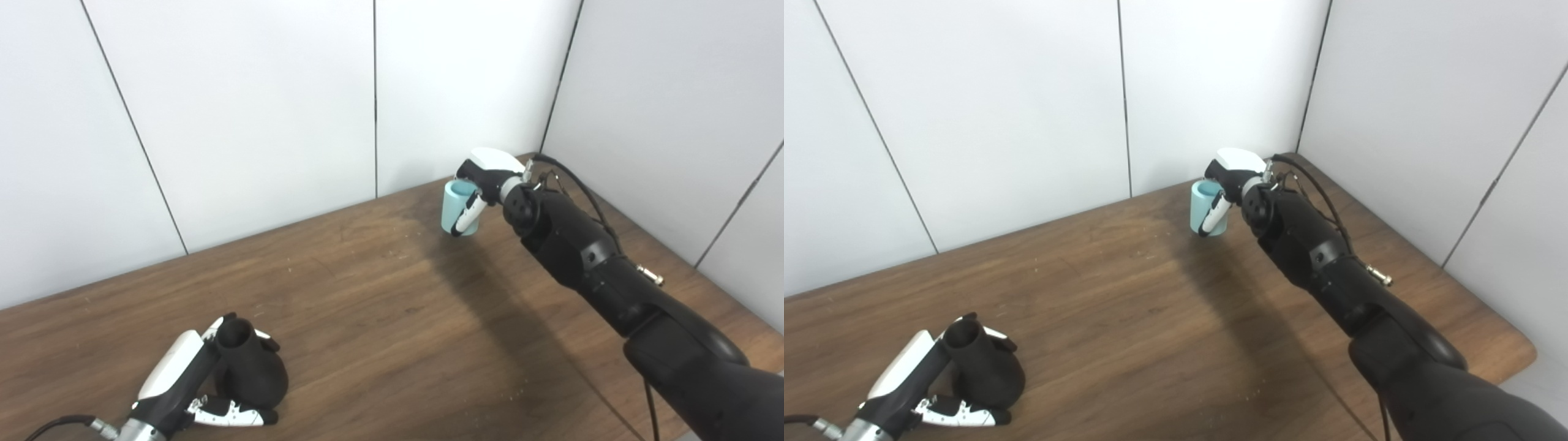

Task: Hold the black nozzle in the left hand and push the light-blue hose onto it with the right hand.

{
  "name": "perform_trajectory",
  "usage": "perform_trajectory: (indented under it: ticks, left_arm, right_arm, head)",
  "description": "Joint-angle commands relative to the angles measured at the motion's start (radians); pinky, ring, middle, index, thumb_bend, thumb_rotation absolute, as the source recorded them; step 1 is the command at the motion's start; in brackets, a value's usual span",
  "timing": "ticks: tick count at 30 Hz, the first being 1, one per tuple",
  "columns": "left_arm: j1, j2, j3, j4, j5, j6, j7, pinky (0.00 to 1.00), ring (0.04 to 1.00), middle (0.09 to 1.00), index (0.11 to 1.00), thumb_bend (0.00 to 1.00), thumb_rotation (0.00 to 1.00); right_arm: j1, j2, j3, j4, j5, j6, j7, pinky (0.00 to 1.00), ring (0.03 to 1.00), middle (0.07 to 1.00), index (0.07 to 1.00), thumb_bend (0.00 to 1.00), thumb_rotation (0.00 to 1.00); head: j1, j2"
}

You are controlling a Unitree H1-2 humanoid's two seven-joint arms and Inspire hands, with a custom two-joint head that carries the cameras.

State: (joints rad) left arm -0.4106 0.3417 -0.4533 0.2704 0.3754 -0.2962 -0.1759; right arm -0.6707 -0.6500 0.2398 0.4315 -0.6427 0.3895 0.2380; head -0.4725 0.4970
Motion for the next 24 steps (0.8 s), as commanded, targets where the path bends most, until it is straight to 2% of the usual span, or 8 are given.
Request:
perform_trajectory:
  ticks: [1, 4, 11, 13, 14, 15, 17, 24]
  left_arm:
    - [0.065, 0.057, -0.017, 0.055, 0.068, 0.09, -0.074, 1.0, 0.631, 0.468, 0.495, 0.53, 0.0]
    - [0.063, 0.049, -0.019, 0.06, 0.07, 0.088, -0.07, 1.0, 0.631, 0.468, 0.495, 0.53, 0.0]
    - [0.048, 0.0, -0.04, 0.065, 0.096, 0.129, -0.065, 1.0, 0.632, 0.471, 0.493, 0.53, 0.0]
    - [0.044, -0.015, -0.046, 0.065, 0.111, 0.143, -0.061, 1.0, 0.631, 0.47, 0.494, 0.53, 0.0]
    - [0.043, -0.025, -0.05, 0.064, 0.121, 0.152, -0.057, 1.0, 0.631, 0.469, 0.494, 0.53, 0.0]
    - [0.042, -0.03, -0.052, 0.064, 0.128, 0.157, -0.055, 1.0, 0.63, 0.467, 0.496, 0.53, 0.0]
    - [0.039, -0.048, -0.057, 0.067, 0.146, 0.17, -0.047, 1.0, 0.629, 0.465, 0.497, 0.53, 0.0]
    - [0.025, -0.096, -0.073, 0.081, 0.175, 0.212, -0.036, 1.0, 0.625, 0.458, 0.501, 0.53, 0.0]
  right_arm:
    - [-0.045, -0.026, -0.022, -0.044, 0.0, -0.011, -0.019, 0.36, 0.445, 0.497, 0.48, 0.5, 0.0]
    - [-0.051, -0.019, -0.022, -0.116, 0.005, 0.002, 0.006, 0.36, 0.448, 0.495, 0.472, 0.5, 0.0]
    - [-0.062, 0.003, -0.063, -0.277, 0.099, -0.072, 0.043, 0.37, 0.453, 0.486, 0.467, 0.5, 0.0]
    - [-0.064, 0.006, -0.066, -0.304, 0.118, -0.094, 0.05, 0.38, 0.45, 0.488, 0.467, 0.5, 0.0]
    - [-0.065, 0.007, -0.065, -0.322, 0.125, -0.102, 0.059, 0.38, 0.45, 0.488, 0.467, 0.5, 0.0]
    - [-0.066, 0.008, -0.064, -0.334, 0.129, -0.105, 0.066, 0.38, 0.452, 0.486, 0.468, 0.5, 0.0]
    - [-0.067, 0.01, -0.061, -0.362, 0.135, -0.116, 0.086, 0.39, 0.455, 0.482, 0.469, 0.5, 0.0]
    - [-0.074, 0.024, -0.073, -0.422, 0.192, -0.159, 0.129, 0.39, 0.454, 0.478, 0.484, 0.5, 0.0]
  head:
    - [0.012, 0.004]
    - [0.056, 0.01]
    - [0.255, 0.025]
    - [0.284, 0.024]
    - [0.328, 0.023]
    - [0.328, 0.023]
    - [0.399, 0.025]
    - [0.497, 0.028]
